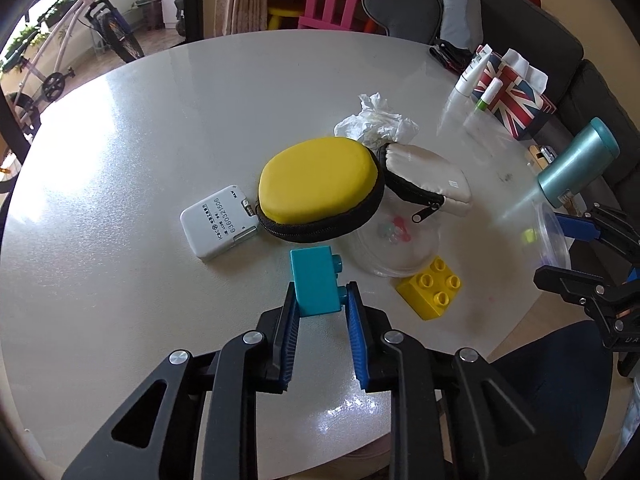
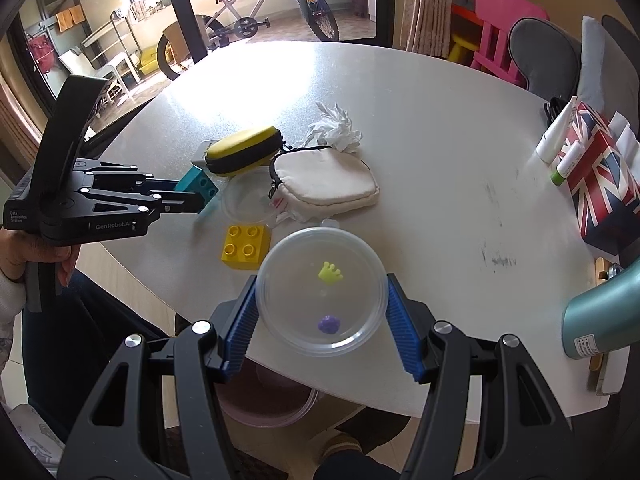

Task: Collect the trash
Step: 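Grasp the teal Lego block with the left tool while the right tool holds the container, then carry both items over the pink bin and open both tools to drop them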

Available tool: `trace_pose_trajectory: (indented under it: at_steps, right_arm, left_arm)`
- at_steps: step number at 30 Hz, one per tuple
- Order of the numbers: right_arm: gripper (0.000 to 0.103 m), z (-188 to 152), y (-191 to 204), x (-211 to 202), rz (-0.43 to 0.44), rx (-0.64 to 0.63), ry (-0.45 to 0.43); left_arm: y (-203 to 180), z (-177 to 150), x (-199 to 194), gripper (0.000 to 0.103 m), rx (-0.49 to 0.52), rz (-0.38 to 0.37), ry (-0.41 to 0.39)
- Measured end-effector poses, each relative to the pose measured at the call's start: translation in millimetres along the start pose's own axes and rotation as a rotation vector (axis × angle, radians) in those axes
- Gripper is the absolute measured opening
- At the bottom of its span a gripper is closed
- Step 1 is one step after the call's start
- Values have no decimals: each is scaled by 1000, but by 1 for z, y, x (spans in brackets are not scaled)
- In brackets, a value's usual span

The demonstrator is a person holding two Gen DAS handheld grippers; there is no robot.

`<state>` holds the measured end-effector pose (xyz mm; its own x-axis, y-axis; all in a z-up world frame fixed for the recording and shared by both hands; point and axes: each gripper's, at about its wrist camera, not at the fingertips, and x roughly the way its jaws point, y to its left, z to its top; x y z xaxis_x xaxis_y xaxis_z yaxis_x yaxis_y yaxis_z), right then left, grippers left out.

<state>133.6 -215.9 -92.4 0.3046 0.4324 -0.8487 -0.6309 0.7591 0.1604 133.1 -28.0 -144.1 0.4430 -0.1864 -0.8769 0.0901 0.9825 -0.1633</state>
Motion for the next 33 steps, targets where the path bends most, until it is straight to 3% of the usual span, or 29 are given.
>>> trace_pose_trajectory:
  at_steps: [15, 33]
  right_arm:
    - [60, -14, 37, -36, 33, -60, -45]
    - [61, -74, 97, -5, 136, -144, 105]
  left_arm:
    - [-25, -41, -73, 23, 95, -7, -70]
    - [-42, -106, -89, 23, 91, -52, -42]
